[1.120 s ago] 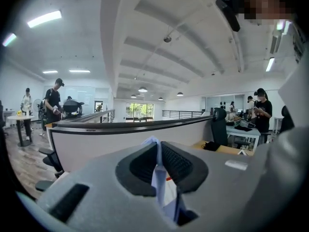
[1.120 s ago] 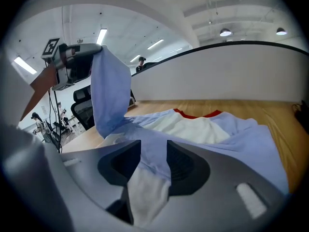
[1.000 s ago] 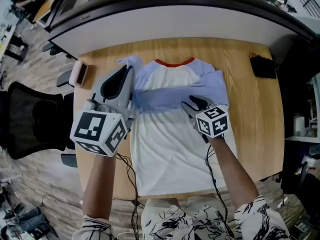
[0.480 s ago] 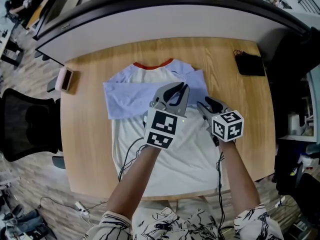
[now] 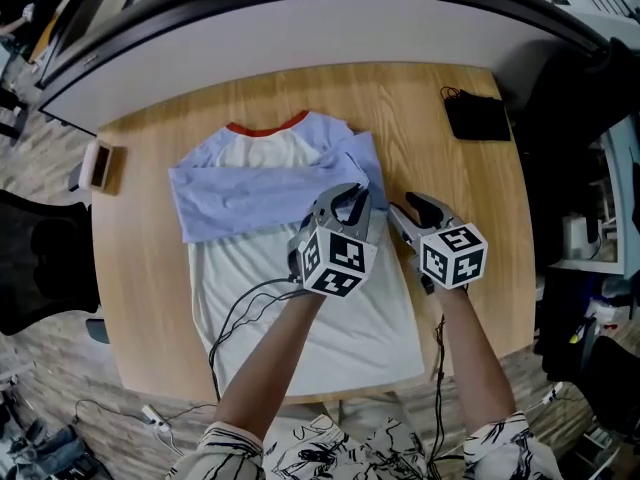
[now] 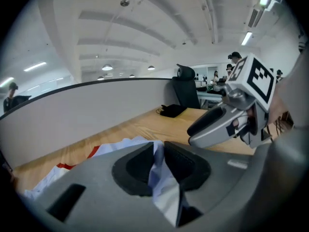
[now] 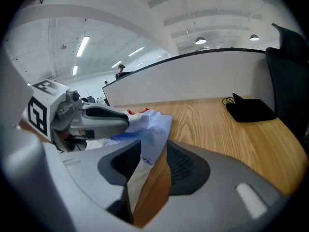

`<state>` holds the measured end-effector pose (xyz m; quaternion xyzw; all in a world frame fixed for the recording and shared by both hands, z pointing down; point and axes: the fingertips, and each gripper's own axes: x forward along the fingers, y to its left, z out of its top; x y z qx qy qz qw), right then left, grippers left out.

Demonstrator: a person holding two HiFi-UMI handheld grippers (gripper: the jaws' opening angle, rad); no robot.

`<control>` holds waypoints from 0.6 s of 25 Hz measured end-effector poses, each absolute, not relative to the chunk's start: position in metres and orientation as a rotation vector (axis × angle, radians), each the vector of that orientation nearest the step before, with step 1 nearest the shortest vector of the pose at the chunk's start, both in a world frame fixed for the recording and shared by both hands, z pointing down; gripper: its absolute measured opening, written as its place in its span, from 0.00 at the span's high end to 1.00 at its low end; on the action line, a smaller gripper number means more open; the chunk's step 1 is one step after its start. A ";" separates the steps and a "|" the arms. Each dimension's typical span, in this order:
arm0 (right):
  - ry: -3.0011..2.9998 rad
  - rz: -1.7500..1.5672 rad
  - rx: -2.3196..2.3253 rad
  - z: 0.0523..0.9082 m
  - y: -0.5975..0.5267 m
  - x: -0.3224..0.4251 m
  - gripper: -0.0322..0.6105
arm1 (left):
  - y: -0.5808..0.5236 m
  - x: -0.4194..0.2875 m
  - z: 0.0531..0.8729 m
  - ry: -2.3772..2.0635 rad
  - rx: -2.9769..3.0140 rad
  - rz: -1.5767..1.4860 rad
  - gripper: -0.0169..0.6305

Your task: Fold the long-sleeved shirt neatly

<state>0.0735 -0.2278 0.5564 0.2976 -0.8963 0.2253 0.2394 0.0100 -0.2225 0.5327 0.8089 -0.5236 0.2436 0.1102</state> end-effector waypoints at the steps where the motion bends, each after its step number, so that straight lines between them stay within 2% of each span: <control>1: -2.456 0.620 0.817 0.556 -0.229 0.076 0.67 | -0.222 0.018 0.538 -1.499 2.393 0.731 0.82; 3: -2.458 0.624 0.825 0.556 -0.234 0.082 0.67 | -0.219 0.037 0.546 -1.411 2.426 0.731 0.69; 6: -2.458 0.623 0.831 0.557 -0.242 0.087 0.67 | -0.213 0.051 0.548 -1.374 2.447 0.705 0.62; 11: -2.474 0.580 0.771 0.557 -0.246 0.074 0.67 | -0.196 0.016 0.538 -1.490 2.299 0.593 0.59; 15: -2.553 0.589 0.664 0.545 -0.235 0.053 0.64 | -0.157 -0.047 0.481 -1.779 2.221 0.355 0.58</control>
